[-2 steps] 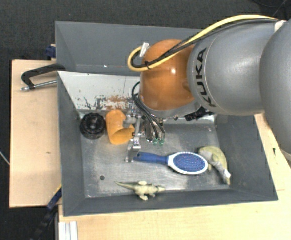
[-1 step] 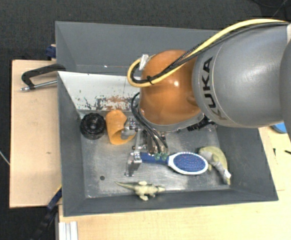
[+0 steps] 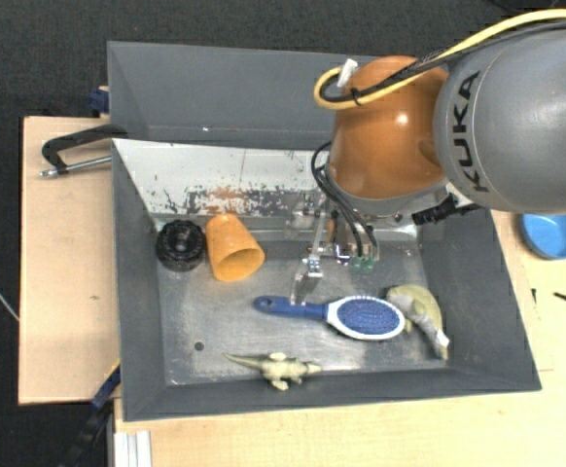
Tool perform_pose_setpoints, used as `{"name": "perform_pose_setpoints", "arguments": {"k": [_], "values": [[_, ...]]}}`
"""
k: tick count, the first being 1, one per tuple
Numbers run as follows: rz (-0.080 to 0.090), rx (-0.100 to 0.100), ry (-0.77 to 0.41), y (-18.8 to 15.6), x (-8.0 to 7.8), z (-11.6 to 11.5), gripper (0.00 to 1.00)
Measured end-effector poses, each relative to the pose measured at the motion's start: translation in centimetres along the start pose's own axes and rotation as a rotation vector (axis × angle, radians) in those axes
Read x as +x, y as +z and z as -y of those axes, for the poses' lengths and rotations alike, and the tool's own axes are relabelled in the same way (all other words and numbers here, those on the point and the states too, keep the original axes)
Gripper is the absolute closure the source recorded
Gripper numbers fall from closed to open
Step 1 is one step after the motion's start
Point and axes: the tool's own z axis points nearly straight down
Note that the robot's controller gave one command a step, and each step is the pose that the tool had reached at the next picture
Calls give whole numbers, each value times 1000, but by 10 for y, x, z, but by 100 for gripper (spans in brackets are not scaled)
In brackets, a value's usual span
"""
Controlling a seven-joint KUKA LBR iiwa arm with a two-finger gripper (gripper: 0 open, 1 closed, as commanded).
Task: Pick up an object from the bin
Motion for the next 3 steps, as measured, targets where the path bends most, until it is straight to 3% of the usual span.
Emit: {"name": "perform_pose_setpoints", "arguments": {"k": [1, 2, 3], "values": [[-3, -3, -202, 124, 33, 22, 0], [0, -4, -202, 121, 32, 21, 100], [4, -3, -336, -18, 26, 19, 100]]}}
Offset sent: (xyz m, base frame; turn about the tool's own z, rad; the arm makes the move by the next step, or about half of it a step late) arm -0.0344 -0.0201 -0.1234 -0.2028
